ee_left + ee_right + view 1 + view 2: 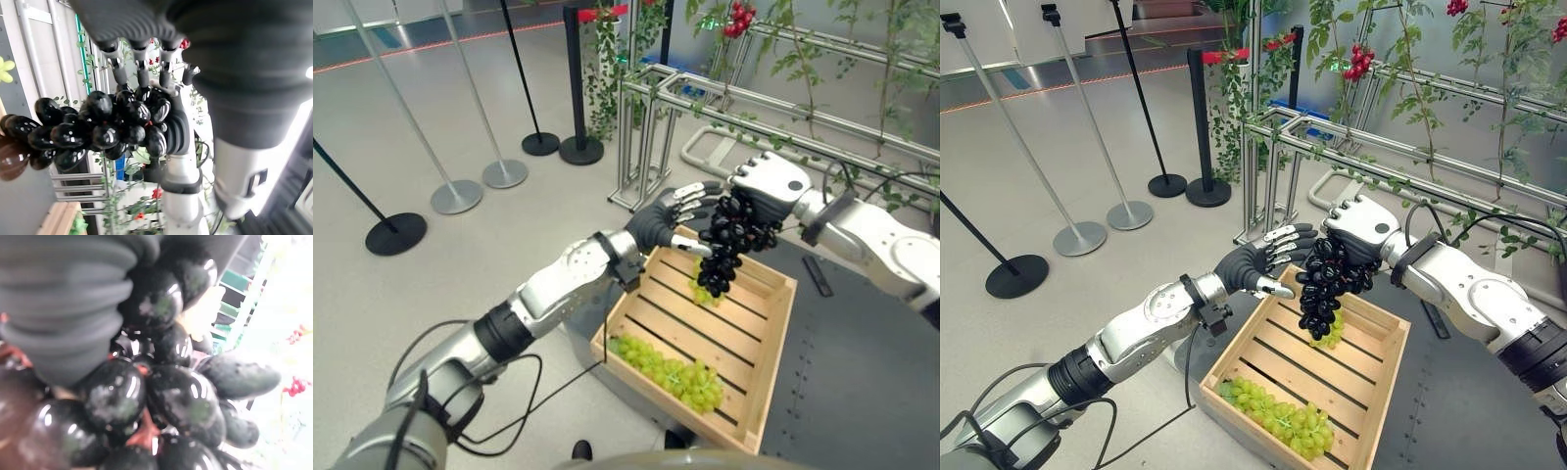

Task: Pick up the fruits from the basket on one side to the basket on the other side

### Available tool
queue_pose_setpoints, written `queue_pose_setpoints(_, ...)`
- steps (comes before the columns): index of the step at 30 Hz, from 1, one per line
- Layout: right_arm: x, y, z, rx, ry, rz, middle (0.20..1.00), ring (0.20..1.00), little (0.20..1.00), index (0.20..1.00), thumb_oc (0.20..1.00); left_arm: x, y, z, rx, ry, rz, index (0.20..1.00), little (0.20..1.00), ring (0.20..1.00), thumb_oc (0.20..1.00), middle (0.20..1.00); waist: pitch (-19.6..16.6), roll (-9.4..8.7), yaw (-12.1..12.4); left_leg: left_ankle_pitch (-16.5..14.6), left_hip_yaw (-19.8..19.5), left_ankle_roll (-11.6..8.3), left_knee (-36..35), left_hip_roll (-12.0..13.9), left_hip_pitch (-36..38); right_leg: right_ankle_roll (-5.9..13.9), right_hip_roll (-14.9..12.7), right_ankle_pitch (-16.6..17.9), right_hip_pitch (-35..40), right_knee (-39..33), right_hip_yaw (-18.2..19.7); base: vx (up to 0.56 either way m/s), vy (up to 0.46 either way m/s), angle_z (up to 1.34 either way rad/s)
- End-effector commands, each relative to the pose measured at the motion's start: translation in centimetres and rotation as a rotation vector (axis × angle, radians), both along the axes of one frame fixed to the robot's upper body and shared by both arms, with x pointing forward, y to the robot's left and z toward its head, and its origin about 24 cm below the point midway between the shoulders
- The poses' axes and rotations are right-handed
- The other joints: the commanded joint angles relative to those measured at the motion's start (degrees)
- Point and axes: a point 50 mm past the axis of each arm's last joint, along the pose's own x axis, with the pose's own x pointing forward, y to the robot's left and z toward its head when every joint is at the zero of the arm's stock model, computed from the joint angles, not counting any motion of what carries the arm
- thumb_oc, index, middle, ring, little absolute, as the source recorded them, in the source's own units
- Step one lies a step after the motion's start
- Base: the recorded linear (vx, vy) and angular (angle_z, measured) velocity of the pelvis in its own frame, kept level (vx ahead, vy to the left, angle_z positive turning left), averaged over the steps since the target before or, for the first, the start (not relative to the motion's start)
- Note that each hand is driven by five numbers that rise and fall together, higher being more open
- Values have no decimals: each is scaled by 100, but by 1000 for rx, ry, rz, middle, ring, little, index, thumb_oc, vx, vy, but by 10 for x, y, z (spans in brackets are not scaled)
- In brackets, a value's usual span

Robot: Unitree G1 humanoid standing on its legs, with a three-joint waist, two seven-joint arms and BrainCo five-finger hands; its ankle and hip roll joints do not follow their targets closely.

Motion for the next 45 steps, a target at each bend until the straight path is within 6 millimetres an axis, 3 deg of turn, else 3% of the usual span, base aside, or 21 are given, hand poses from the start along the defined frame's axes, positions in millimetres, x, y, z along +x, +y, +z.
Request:
queue_pose_setpoints(1,-10,23,49,40,-263,134,200,200,200,200,200,-4,-19,0,-66,72,-71,1000,1000,1000,1000,1000,-187,-153,52,-386,54,54,306,-73,-208,631,-334,-459,-56,583,-231,-28,-1,3)
queue_pose_setpoints(6,-12,33,57,-35,-326,181,200,200,200,200,200,-15,-31,-13,-67,170,-133,1000,1000,1000,1000,1000,-184,-152,78,-458,8,55,350,-70,-193,624,-341,-523,-12,581,-240,21,-9,2)
queue_pose_setpoints(16,-15,43,71,-114,-405,210,200,200,200,200,200,-14,-22,-34,41,202,-105,1000,1000,1000,1000,1000,-164,-150,88,-429,8,62,398,-94,-232,610,-364,-475,-23,584,-246,7,-1,1)
queue_pose_setpoints(22,-15,37,70,-134,-386,182,200,200,200,200,200,6,25,-49,157,134,91,1000,1000,1000,1000,1000,-180,-142,134,-444,48,56,416,-76,-210,611,-370,-462,-1,565,-216,-5,-2,0)
queue_pose_setpoints(23,-15,37,70,-133,-384,182,200,200,200,200,200,6,26,-49,158,135,91,1000,1000,1000,1000,1000,-192,-137,133,-491,42,49,403,-65,-179,619,-358,-504,27,559,-215,39,-9,-4)
queue_pose_setpoints(25,-15,31,66,-135,-361,158,200,200,200,200,200,11,62,-54,193,121,213,1000,1000,1000,1000,1000,-202,-112,185,-485,37,41,395,-55,-169,612,-359,-506,44,546,-232,20,-4,-2)
queue_pose_setpoints(32,-16,26,60,-121,-324,139,200,200,200,200,200,8,96,-46,222,82,296,1000,1000,1000,1000,1000,-233,-97,251,-472,-14,24,355,-51,-127,603,-355,-512,106,520,-296,3,-2,2)
queue_pose_setpoints(39,-17,28,59,-96,-322,150,200,200,200,200,200,7,86,-40,196,63,269,1000,1000,1000,1000,1000,-248,-120,261,-464,-61,22,342,-60,-121,592,-344,-527,127,524,-326,0,0,3)
queue_pose_setpoints(44,-18,31,61,-87,-335,167,200,200,200,200,200,6,60,-35,148,65,191,1000,1000,1000,1000,1000,-248,-145,245,-470,-78,28,351,-66,-134,593,-340,-529,122,530,-327,-5,2,4)
queue_pose_setpoints(45,-18,33,63,-86,-342,174,200,200,200,200,200,5,45,-33,119,73,145,1000,1000,1000,1000,1000,-245,-156,229,-472,-82,33,355,-71,-139,589,-336,-528,110,538,-319,0,0,0)
